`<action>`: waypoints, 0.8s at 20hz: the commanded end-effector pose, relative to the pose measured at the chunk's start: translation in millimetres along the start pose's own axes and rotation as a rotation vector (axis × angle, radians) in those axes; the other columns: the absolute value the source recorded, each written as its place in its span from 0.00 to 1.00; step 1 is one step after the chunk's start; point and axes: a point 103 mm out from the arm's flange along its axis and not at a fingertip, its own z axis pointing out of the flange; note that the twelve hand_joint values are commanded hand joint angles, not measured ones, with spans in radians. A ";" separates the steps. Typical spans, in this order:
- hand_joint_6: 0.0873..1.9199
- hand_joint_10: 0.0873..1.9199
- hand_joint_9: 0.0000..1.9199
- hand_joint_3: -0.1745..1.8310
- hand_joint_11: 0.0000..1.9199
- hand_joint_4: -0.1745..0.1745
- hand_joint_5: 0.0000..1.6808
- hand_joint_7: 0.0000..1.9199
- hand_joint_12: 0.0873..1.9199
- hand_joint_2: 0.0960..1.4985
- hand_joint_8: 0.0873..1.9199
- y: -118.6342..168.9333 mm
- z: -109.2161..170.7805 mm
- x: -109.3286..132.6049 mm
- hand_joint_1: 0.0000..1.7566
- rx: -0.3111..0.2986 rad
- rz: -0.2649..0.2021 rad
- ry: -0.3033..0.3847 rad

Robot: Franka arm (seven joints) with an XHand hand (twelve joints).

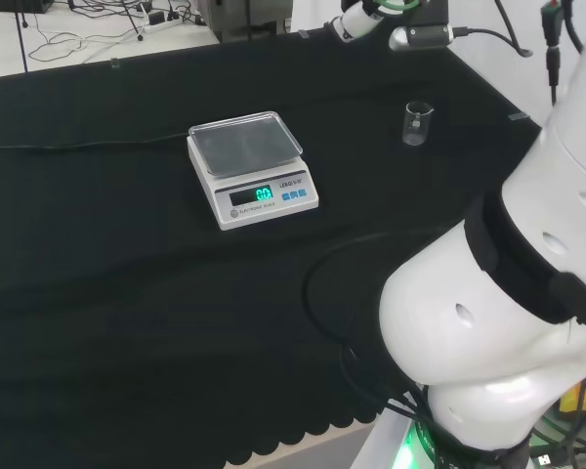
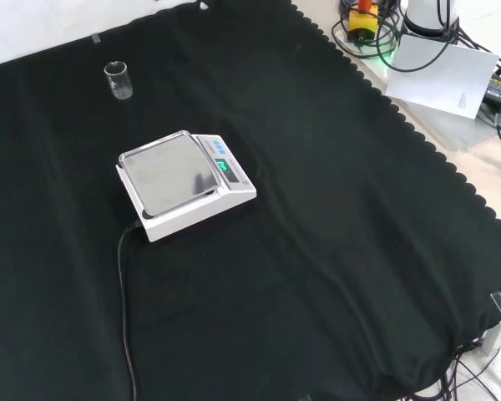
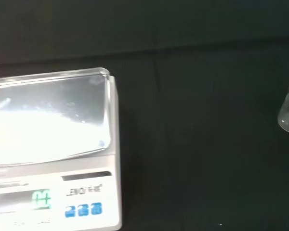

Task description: Pick up the beaker.

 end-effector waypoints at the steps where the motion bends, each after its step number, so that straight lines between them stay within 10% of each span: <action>1: 0.25 0.38 0.21 0.23 0.00 0.43 0.30 0.17 0.72 0.60 0.31 38.8 21.7 -42.0 0.34 0.022 0.007 0.001; 16: 0.29 0.38 0.21 0.26 0.00 0.42 0.31 0.17 0.72 0.59 0.31 100.4 78.3 -94.8 0.35 0.094 0.054 0.050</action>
